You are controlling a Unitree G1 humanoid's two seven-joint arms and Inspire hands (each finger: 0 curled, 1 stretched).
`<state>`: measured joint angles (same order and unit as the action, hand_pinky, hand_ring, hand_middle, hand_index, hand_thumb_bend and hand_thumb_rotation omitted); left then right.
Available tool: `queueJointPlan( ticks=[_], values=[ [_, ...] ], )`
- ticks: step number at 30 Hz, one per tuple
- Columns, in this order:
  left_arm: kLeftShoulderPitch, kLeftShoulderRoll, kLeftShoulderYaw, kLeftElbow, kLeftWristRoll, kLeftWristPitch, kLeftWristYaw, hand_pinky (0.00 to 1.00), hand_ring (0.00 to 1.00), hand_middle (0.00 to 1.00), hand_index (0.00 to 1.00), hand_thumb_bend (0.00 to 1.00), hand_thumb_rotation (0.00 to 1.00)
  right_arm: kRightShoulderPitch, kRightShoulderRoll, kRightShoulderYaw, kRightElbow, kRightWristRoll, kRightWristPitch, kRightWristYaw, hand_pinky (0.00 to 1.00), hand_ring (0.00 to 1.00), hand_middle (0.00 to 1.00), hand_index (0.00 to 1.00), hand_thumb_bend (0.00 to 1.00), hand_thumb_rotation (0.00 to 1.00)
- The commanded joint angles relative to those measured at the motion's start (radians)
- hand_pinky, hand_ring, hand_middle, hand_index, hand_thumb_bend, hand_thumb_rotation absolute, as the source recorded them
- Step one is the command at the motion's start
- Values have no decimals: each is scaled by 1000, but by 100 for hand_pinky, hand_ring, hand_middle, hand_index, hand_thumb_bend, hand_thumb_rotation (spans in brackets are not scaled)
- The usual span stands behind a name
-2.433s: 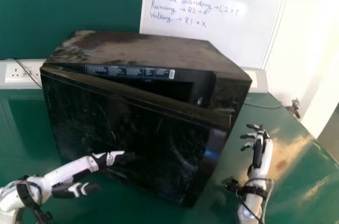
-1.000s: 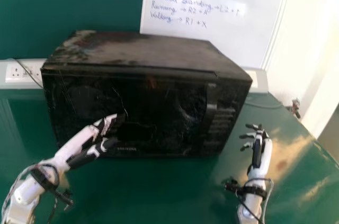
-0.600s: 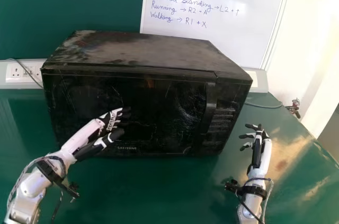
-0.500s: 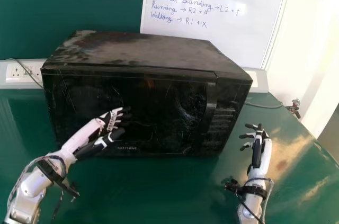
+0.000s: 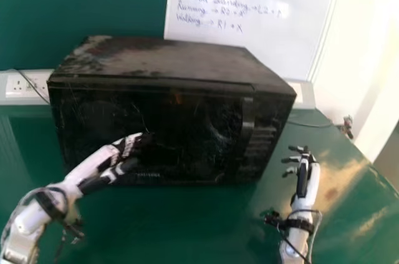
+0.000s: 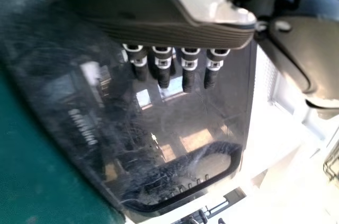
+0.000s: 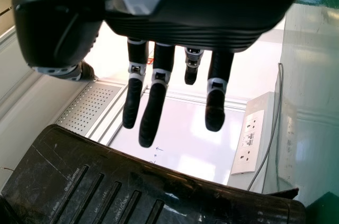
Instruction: Put biscuit inside oven
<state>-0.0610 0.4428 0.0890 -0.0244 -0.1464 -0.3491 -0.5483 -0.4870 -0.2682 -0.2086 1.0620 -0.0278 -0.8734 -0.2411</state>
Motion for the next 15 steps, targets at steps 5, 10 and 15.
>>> queueJointPlan(
  ticks=[5,10,15],
  values=[
    [41,20,73,91,-251,-87,-214,54,67,75,80,59,0,65,57,3,39,13,6,11,19,25,34,54,57,100],
    [19,23,170,200,-511,-88,-501,48,56,63,69,65,0,62,59,2,40,18,11,13,19,24,34,54,55,99],
    [-50,-17,304,391,-713,-53,-733,34,42,50,61,69,0,61,62,1,40,19,10,14,18,25,34,54,52,98]
  ],
)
